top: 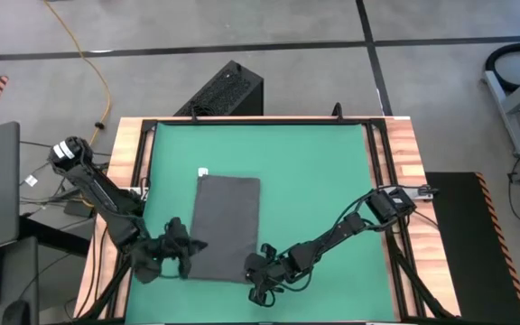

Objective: Roll towel
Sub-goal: Fold the microfiber towel, then roll the microfiber towel

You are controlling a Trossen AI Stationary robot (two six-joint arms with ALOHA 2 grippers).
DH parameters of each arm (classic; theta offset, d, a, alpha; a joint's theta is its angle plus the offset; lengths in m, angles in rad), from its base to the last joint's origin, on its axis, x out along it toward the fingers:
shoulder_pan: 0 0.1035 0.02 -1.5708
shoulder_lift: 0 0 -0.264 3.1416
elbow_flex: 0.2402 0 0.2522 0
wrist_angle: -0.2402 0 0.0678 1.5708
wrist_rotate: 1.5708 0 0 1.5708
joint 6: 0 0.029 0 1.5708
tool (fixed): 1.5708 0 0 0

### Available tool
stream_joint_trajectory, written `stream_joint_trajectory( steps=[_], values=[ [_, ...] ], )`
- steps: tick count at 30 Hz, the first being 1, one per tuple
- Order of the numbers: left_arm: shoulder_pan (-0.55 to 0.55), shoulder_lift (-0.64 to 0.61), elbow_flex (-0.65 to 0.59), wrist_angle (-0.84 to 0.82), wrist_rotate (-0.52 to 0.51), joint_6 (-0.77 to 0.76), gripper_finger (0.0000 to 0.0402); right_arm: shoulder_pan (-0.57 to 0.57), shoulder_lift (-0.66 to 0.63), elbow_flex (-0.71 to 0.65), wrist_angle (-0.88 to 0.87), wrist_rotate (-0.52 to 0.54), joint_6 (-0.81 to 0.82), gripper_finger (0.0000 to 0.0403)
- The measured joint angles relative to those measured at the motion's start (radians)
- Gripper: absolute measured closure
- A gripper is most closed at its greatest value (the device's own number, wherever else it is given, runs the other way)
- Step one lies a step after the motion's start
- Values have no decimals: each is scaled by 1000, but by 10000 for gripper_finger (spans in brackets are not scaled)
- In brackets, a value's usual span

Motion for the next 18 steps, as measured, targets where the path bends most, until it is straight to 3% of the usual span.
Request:
stream_joint_trajectory(
  steps=[3, 8, 13, 18],
  values=[
    [-18, -6, 92, 16, -2, 185, 401, 2, -36, 0, -34, 35, -32, 385],
    [-25, -6, 256, -126, 40, 376, 402, -5, -139, 1, -133, 121, -121, 383],
    [-53, -6, 303, -155, 214, 583, 402, 3, -211, 1, -146, 79, -305, 348],
    [-78, -5, 299, -186, 478, 758, 388, 45, -263, 4, -177, 19, -518, 267]
  ],
)
